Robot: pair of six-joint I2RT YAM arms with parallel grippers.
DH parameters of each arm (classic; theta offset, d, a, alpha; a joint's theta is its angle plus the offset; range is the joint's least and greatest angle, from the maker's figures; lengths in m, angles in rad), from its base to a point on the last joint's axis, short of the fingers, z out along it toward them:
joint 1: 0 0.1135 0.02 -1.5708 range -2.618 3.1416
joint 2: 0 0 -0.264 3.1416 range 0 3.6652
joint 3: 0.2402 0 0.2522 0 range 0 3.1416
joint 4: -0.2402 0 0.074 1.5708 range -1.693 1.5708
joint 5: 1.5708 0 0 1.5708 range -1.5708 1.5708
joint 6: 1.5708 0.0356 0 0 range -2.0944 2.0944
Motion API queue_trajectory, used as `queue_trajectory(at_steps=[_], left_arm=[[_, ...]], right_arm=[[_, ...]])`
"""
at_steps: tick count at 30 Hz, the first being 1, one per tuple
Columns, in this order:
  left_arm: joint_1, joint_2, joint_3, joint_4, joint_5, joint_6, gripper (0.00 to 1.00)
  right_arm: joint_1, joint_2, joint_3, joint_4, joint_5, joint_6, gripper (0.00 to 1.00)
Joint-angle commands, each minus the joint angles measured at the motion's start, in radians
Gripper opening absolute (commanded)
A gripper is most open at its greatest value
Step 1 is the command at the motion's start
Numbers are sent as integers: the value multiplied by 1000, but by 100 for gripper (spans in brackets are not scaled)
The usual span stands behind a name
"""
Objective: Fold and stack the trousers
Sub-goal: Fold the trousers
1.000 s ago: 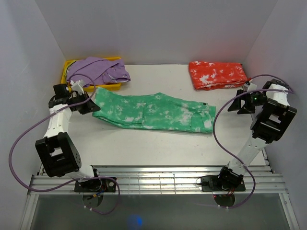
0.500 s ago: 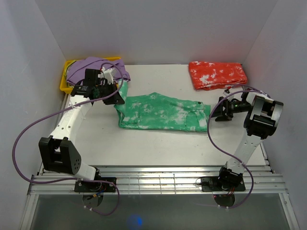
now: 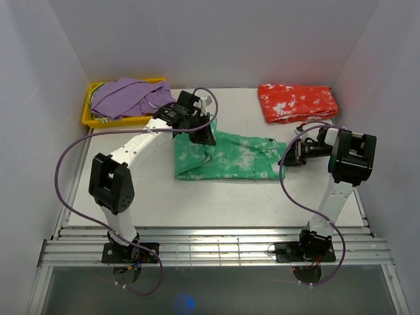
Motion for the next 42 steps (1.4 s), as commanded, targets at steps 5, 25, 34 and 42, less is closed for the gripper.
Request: queue_trajectory(at_steps=[5, 25, 34, 42], left_arm=[[-151, 136, 146, 158, -19, -168, 0], [-324, 410, 307, 320, -63, -295, 0], [-350, 509, 382, 306, -55, -330, 0], [-372, 526, 423, 323, -29, -343, 0]], right_arm=[[26, -17, -25, 42, -32, 10, 8], [43, -7, -68, 82, -73, 24, 8], [53, -15, -80, 97, -93, 34, 8], [62, -27, -89, 107, -87, 37, 8]])
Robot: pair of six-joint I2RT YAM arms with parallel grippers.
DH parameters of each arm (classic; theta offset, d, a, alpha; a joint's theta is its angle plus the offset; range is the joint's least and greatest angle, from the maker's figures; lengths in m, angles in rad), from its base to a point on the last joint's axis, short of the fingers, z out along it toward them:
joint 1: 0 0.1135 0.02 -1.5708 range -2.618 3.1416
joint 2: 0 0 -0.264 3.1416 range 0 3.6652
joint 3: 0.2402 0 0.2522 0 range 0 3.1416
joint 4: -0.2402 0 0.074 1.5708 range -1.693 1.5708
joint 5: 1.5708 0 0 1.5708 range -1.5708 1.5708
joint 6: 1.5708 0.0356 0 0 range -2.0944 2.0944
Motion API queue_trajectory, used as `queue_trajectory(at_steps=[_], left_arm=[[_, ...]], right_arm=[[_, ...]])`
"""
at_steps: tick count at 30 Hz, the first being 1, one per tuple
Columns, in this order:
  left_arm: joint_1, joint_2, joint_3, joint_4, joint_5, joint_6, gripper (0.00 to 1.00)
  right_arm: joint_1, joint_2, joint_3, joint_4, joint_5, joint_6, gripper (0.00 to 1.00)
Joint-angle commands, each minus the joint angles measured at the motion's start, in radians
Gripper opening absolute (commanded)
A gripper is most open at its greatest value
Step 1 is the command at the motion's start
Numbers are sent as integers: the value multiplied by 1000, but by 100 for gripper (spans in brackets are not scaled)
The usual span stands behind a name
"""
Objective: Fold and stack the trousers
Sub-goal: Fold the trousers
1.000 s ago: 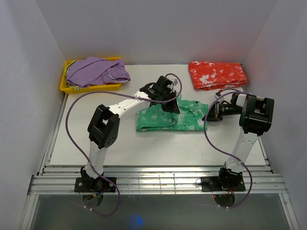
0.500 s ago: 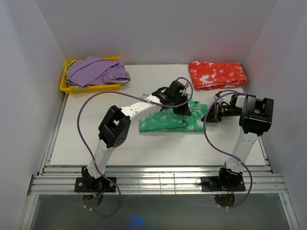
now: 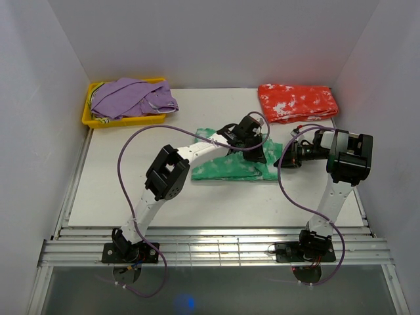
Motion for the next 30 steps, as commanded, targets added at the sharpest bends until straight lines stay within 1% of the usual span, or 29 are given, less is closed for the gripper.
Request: queue_trajectory(at_steps=[1, 5, 12, 13, 14, 15, 17, 18, 19, 20, 22, 23, 24, 25, 26, 27, 29, 30], left_arm=[[-37, -37, 63, 50, 46, -33, 0], [-46, -35, 68, 58, 49, -54, 0], [-51, 12, 78, 76, 57, -70, 1], [-51, 16, 81, 80, 53, -67, 5], [-51, 20, 88, 81, 55, -62, 16], [-51, 20, 89, 86, 58, -61, 23], [-51, 11, 94, 93, 73, -51, 43], [-49, 6, 94, 92, 75, -33, 46], [-45, -3, 92, 86, 73, -22, 49], [-42, -30, 75, 80, 76, -10, 59], [-19, -67, 43, 70, 95, 7, 66], [-9, -87, 28, 67, 109, 13, 68], [-2, -128, 10, 52, 116, 24, 75], [13, -153, -1, 43, 115, 57, 77], [21, -179, -17, 37, 115, 71, 77], [33, -240, -68, 34, 118, 79, 77], [75, -305, -133, 37, 127, 100, 78], [93, -335, -167, 32, 132, 107, 78]], right_arm=[[32, -27, -19, 11, -11, 0, 8], [38, -33, -19, 14, -11, 2, 8], [46, -51, -33, 14, -9, -3, 8], [46, -53, -35, 14, -8, -3, 8], [46, -56, -35, 12, -8, -6, 8], [46, -57, -33, 12, -8, -6, 8], [46, -56, -29, 6, -8, -3, 8], [47, -54, -15, 2, -5, -3, 11], [46, -53, -3, -10, 1, -11, 18], [43, -54, 13, -42, 9, -23, 31], [35, -75, 44, -63, 29, -47, 38], [23, -82, 50, -78, 56, -52, 46], [17, -86, 59, -90, 70, -60, 48], [11, -91, 86, -110, 87, -70, 50], [-8, -91, 103, -165, 110, -107, 51], [-20, -92, 120, -190, 119, -123, 52], [-61, -97, 166, -242, 150, -153, 53], [-77, -99, 183, -295, 162, -193, 53]])
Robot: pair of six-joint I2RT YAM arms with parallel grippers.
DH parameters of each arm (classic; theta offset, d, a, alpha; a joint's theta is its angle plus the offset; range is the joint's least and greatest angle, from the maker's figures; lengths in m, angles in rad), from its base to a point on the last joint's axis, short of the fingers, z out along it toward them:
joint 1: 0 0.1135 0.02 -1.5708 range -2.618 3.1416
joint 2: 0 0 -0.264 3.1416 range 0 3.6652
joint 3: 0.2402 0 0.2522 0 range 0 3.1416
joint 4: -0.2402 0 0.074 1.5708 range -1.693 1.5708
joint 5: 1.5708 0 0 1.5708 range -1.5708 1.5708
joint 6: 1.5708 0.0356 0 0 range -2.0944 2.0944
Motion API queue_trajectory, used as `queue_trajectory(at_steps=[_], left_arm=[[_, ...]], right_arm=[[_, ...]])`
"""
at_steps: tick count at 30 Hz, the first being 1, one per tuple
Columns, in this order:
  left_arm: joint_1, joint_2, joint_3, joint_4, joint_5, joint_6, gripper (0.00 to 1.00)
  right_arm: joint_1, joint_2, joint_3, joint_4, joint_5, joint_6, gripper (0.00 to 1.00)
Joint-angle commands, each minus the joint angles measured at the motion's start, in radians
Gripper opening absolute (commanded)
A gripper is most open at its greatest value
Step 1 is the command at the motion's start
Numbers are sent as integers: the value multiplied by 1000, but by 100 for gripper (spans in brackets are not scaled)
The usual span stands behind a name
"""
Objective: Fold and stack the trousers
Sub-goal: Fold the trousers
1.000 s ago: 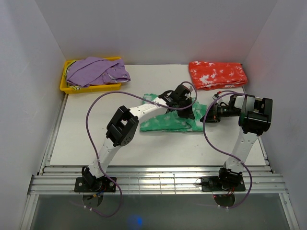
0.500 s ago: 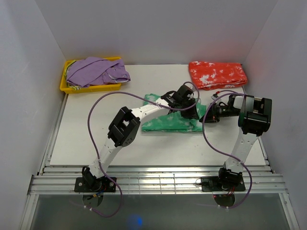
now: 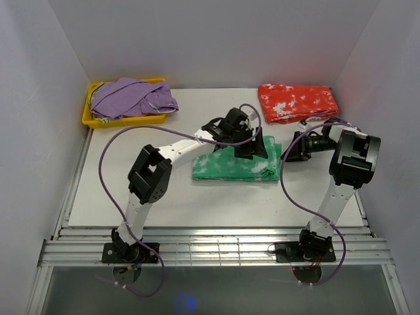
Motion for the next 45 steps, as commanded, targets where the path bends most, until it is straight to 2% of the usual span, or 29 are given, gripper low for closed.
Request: queue_trajectory(at_steps=[1, 4, 6, 8, 10, 12, 14, 17, 24, 27, 28, 30, 31, 33, 35, 36, 37, 39, 40, 42, 45], left_arm=[[102, -254, -109, -6, 31, 68, 79], [170, -340, -216, -20, 15, 122, 82], [198, -417, -260, -33, -11, 209, 89], [251, -466, -313, -47, -12, 250, 96], [314, -483, -342, -79, 12, 301, 98], [359, -519, -419, -70, 60, 344, 98], [402, -535, -456, -79, 52, 384, 98], [436, -529, -494, -121, 43, 424, 98], [477, -468, -580, -99, 38, 467, 98], [537, -437, -628, -31, 113, 441, 98], [584, -429, -670, 0, 211, 432, 98], [632, -412, -715, 120, 315, 384, 98], [668, -402, -738, 166, 453, 370, 97], [683, -373, -790, 278, 527, 309, 93], [686, -354, -841, 406, 633, 256, 91], [686, -337, -862, 474, 652, 175, 90], [686, -328, -882, 526, 670, 136, 88], [683, -296, -895, 566, 667, 114, 83], [683, -285, -890, 566, 663, 108, 80], [683, -247, -864, 556, 664, 100, 71], [683, -219, -835, 554, 660, 79, 63]], right_arm=[[-77, -60, 98, -162, 83, -115, 53], [-128, -71, 141, -244, 95, -159, 52], [-128, -92, 173, -284, 56, -161, 52], [-107, -121, 178, -314, -15, -135, 52], [-79, -141, 167, -304, -32, -68, 52], [-38, -170, 131, -239, -34, -19, 57], [4, -186, 105, -152, 17, 52, 64], [60, -180, 68, -94, 71, 101, 68], [117, -145, 40, -34, 172, 159, 70], [122, -125, 48, -34, 160, 166, 68], [122, -112, 51, -34, 152, 164, 66], [124, -102, 60, -33, 131, 164, 62], [124, -88, 63, -34, 122, 161, 61], [125, -74, 72, -34, 89, 160, 55], [128, -56, 84, -45, 50, 161, 44], [128, -49, 103, -53, 36, 161, 40], [133, -45, 110, -60, 19, 155, 30], [134, -49, 129, -77, -1, 156, 20], [134, -62, 134, -80, -6, 155, 10], [133, -80, 140, -100, -12, 143, 8], [130, -135, 132, -145, -43, 98, 8]])
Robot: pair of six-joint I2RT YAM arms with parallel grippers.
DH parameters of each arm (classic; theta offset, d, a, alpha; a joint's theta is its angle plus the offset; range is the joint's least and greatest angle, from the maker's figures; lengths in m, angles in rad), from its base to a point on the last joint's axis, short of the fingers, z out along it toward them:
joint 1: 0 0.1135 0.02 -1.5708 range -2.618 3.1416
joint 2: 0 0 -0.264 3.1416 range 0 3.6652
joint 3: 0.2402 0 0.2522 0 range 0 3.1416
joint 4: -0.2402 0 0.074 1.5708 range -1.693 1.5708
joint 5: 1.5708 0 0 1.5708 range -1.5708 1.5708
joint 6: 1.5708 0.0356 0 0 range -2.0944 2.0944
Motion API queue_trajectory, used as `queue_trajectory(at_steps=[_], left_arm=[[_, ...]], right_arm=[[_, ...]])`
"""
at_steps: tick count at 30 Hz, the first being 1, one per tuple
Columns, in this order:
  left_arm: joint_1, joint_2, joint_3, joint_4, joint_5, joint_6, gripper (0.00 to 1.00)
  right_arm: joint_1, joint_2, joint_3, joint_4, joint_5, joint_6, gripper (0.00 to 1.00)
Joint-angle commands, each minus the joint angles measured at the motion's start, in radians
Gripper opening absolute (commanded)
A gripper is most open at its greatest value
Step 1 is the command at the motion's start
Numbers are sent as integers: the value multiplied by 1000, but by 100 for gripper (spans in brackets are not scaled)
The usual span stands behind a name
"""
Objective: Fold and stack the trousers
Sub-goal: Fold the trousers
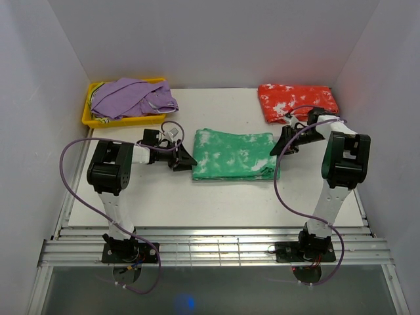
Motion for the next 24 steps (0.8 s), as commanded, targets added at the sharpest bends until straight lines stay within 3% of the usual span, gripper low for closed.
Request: queue_trajectory(at_steps=[1, 3, 4, 5, 6, 10, 16, 17, 18, 21, 22, 24], left_arm=[[3, 7, 47, 59, 36, -36, 54], [5, 8, 58, 41, 12, -25, 40], [3, 8, 61, 36, 4, -17, 13], [5, 10, 64, 18, -10, -5, 3], [3, 13, 67, 15, -16, 0, 0], [6, -4, 62, -5, -51, 21, 0], [5, -18, 73, -51, -70, 70, 0], [6, -18, 84, -65, -62, 76, 6], [6, -22, 90, -77, -54, 87, 21], [6, -51, 127, -166, -37, 151, 41], [6, -85, 144, -204, -42, 224, 48], [12, -130, 199, -324, -59, 306, 52]], right_arm=[[-12, -96, 10, -60, -80, -53, 8], [-38, -104, -26, -54, -77, -87, 8], [-70, -93, -44, -52, -73, -105, 8], [-89, -81, -84, -43, -55, -118, 8], [-110, -64, -104, -28, -48, -134, 8], [-202, 37, -156, 55, -10, -158, 8], [-201, 136, -175, 92, -12, -176, 8], [-198, 139, -173, 113, -7, -170, 9], [-196, 139, -164, 116, -10, -167, 10], [-189, 113, -129, 67, -30, -173, 32], [-189, 100, -88, 32, -31, -188, 44], [-190, 50, -32, -79, -10, -256, 55]])
